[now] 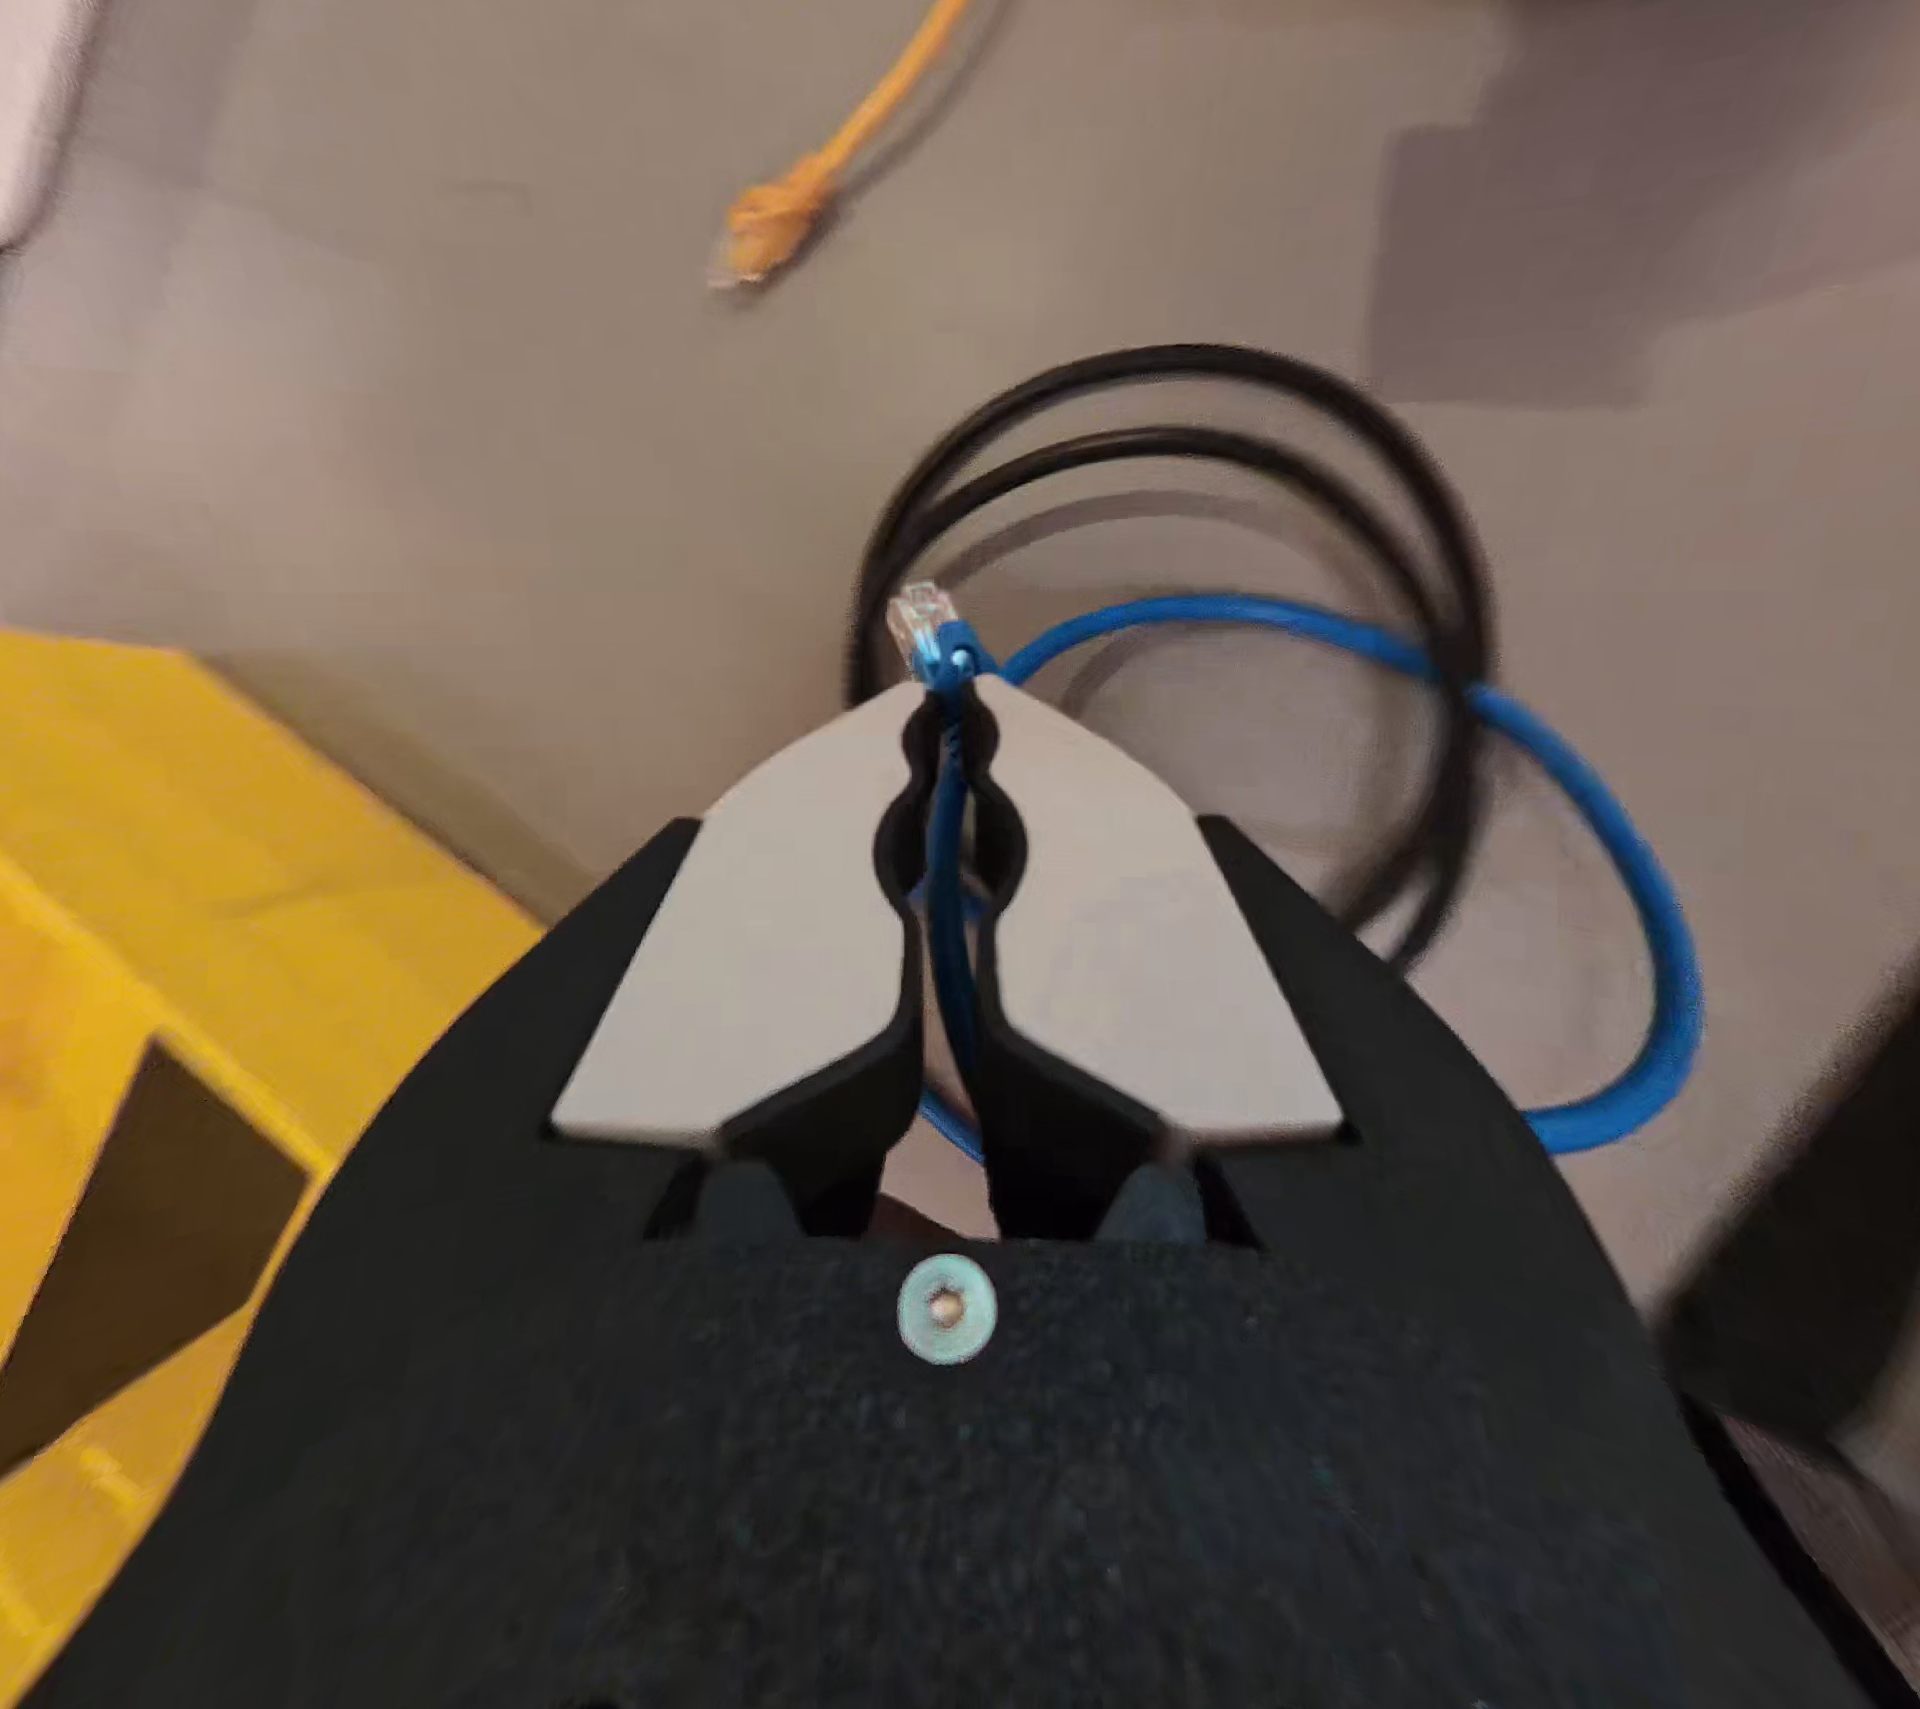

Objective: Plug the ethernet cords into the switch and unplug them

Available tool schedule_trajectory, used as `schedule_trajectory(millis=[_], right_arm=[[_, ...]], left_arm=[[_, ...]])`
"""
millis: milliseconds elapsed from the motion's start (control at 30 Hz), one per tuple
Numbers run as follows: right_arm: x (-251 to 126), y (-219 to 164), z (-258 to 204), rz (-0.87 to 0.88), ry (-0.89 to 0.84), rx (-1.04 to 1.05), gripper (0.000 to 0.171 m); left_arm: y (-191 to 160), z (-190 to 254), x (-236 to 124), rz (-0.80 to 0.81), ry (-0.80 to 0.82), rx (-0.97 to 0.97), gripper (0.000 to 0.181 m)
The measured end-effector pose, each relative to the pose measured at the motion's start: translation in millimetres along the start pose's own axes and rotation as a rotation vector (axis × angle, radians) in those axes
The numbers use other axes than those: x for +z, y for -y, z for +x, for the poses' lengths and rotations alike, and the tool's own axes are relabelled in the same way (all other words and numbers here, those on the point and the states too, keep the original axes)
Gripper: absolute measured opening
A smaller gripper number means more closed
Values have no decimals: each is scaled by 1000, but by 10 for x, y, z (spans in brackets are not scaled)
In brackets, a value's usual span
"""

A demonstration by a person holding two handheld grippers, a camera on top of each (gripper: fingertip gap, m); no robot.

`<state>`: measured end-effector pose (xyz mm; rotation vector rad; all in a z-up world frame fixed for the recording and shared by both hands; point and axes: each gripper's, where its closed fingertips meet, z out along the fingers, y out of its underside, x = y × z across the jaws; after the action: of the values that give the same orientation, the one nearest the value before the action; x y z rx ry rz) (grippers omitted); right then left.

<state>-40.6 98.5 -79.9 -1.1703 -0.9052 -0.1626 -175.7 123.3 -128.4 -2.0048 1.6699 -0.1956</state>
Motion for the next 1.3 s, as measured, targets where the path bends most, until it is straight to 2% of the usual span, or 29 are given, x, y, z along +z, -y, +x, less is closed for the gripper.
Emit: schedule_trajectory(millis=[100,200,267,400,567,667,767,833,933,1033,1167,1233,1300], right_arm=[[4,1,-20,-1,8,-4,25],[6,2,-32,-2,12,-9,25],[10,-12,-32,-7,14,-9,25],[14,-42,-10,-18,11,3,25],[13,-44,-1,-20,12,6,25],[15,-53,-9,-25,15,5,25],[17,-64,-16,-28,19,6,25],[18,-73,-18,-31,20,6,25],[25,-88,-22,-37,23,9,25],[29,-103,-35,-41,27,11,25],[35,-116,-38,-42,28,14,25],[36,-126,-40,-45,29,16,25],[35,-137,-40,-50,29,15,25]], left_arm=[[-132,-235,-24,-2,350,68,3],[-138,-357,-292,18,649,145,0],[-140,-371,-518,44,720,73,0],[-155,-309,-933,185,704,-141,0],[-433,-154,-1095,282,572,-366,4],[-1093,-344,-1137,114,703,-450,0],[-1782,-379,-1156,-40,761,-520,0],[-2093,-330,-1188,-44,738,-614,4],[-2337,-297,-1346,48,717,-757,5],[-2362,-244,-1500,145,694,-808,8],[-1980,-68,-1339,283,492,-829,22],[-1919,53,-1127,237,438,-778,29],[-2051,127,-923,119,452,-696,33]])
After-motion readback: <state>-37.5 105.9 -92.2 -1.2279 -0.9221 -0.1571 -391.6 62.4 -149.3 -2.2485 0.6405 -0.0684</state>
